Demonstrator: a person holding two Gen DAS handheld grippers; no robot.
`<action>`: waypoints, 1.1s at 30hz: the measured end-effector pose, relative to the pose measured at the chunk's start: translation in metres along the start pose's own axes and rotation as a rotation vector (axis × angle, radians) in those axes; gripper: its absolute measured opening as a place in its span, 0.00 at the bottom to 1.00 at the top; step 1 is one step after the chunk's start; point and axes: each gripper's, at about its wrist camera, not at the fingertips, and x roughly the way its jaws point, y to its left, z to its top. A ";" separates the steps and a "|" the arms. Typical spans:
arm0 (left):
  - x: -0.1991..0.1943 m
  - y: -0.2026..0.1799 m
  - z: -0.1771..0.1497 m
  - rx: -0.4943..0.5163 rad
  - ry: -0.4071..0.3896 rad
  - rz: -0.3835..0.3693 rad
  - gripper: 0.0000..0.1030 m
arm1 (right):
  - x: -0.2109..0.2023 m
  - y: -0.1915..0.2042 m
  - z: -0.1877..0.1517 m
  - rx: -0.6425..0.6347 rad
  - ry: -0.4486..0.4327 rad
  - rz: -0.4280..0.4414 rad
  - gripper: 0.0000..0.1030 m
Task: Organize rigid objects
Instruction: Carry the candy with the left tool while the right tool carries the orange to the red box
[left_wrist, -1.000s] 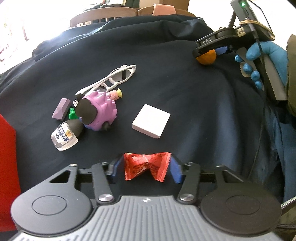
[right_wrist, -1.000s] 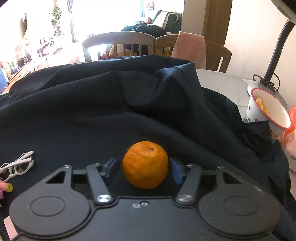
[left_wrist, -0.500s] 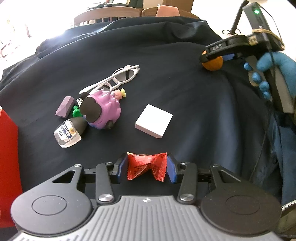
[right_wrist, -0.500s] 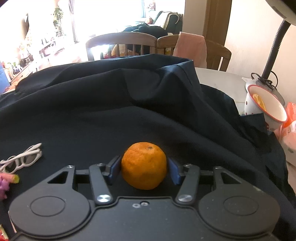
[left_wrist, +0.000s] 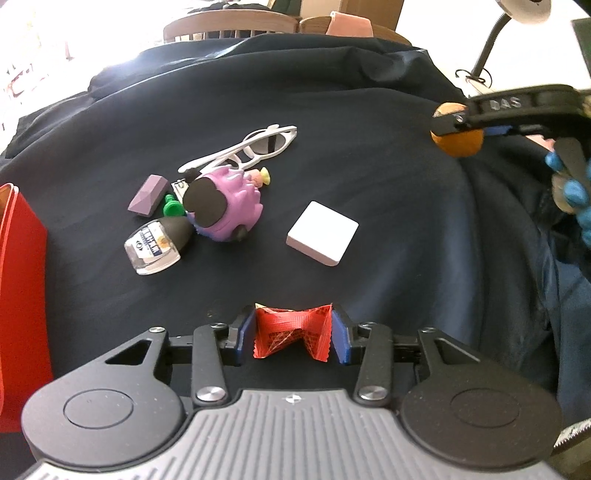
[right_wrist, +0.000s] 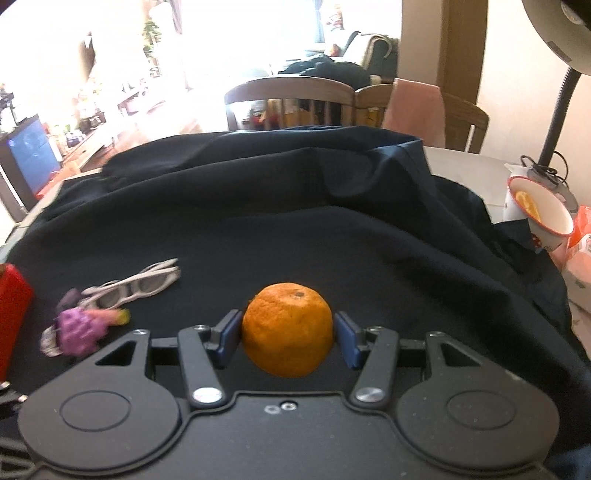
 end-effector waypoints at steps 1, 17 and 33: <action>-0.001 0.001 -0.001 -0.004 -0.002 -0.002 0.39 | -0.004 0.004 -0.002 -0.003 0.001 0.012 0.52; -0.039 0.032 -0.012 -0.105 -0.058 0.013 0.37 | -0.058 0.059 -0.026 -0.041 -0.005 0.123 0.52; -0.109 0.099 -0.017 -0.188 -0.151 0.035 0.37 | -0.087 0.142 -0.020 -0.113 -0.027 0.210 0.52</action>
